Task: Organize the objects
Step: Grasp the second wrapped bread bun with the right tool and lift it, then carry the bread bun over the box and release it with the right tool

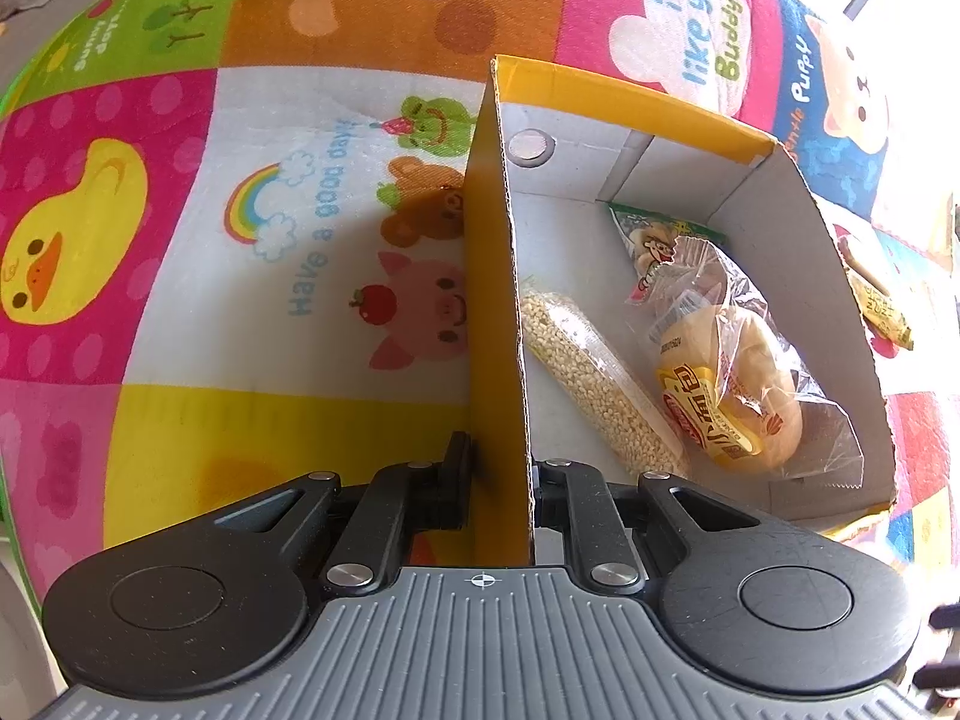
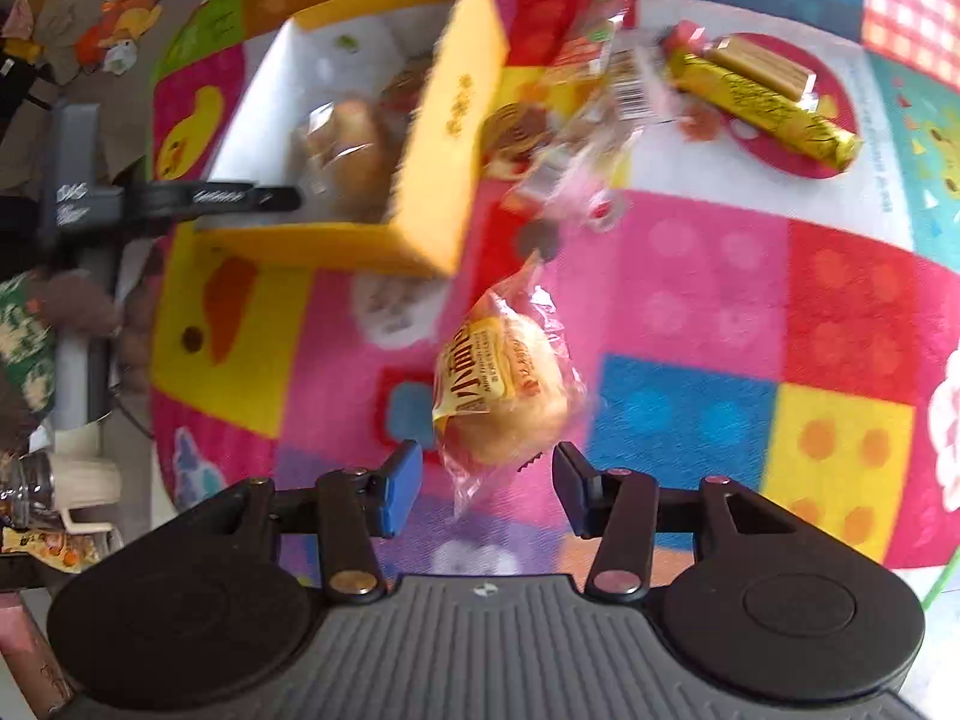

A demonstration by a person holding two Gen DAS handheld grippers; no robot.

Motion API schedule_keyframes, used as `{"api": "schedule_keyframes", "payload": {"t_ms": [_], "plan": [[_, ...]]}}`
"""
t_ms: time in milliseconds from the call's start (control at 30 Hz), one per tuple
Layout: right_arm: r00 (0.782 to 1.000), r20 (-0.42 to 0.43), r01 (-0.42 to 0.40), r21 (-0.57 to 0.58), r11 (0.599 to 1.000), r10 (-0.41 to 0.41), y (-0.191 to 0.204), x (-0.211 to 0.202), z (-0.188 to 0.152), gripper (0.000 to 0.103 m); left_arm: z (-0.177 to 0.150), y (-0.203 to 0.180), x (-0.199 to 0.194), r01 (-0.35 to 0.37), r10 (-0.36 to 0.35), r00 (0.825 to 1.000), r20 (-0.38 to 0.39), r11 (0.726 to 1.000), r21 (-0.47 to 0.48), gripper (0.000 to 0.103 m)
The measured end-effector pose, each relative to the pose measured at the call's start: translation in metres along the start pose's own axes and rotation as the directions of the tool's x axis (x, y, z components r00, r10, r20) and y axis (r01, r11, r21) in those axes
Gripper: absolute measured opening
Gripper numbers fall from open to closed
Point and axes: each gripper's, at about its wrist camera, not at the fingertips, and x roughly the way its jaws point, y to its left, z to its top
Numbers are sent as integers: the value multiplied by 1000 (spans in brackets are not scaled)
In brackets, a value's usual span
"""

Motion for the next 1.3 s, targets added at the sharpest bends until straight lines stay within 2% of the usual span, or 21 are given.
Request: {"api": "schedule_keyframes", "payload": {"t_ms": [100,167,233,300,467,567,700,767,800,833,967,1033,1133,1200,1300], "plan": [[1000,-12,16,-32,999,-16,17,11,-1,47,0,1,0,11,-11,1000,-3,1000,6,17],[997,-36,67,-83,994,-70,24,23,-1,47,1,2,0,17,-17,1000,-6,1000,10,18],[991,-27,123,-160,979,-129,31,27,-6,61,2,2,0,21,-21,1000,-8,1000,14,18],[988,-12,149,-208,967,-155,34,28,-8,74,1,2,0,23,-23,1000,-6,1000,16,18],[988,13,154,-202,967,-155,35,26,-9,74,0,2,0,23,-23,1000,-1,1000,11,18],[985,47,171,-252,953,-164,42,29,-7,74,-1,2,0,24,-24,1000,2,1000,13,18],[974,85,228,-352,908,-212,49,60,2,75,-2,2,-1,22,-22,1000,8,1000,20,18],[970,70,241,-350,905,-231,47,78,9,75,-2,1,-1,21,-21,1000,7,1000,21,18],[969,56,244,-345,906,-239,46,83,12,68,-2,1,-1,21,-21,1000,6,1000,23,18],[971,43,235,-348,908,-235,46,85,13,60,-2,1,-1,21,-21,1000,6,999,25,18],[975,42,218,-371,903,-218,51,67,5,59,-1,1,-1,21,-21,1000,5,999,24,18],[985,4,163,-336,928,-171,49,48,3,59,-1,1,-1,20,-20,1000,5,1000,22,18],[998,-28,46,-246,968,-54,50,9,10,59,0,2,-1,23,-23,1000,5,1000,19,18],[1000,3,-6,-217,976,7,55,-21,18,59,-1,2,-1,24,-24,1000,7,1000,16,18],[993,105,-22,-231,973,47,67,-59,32,59,-2,2,-1,23,-23,1000,10,1000,9,18]]}}
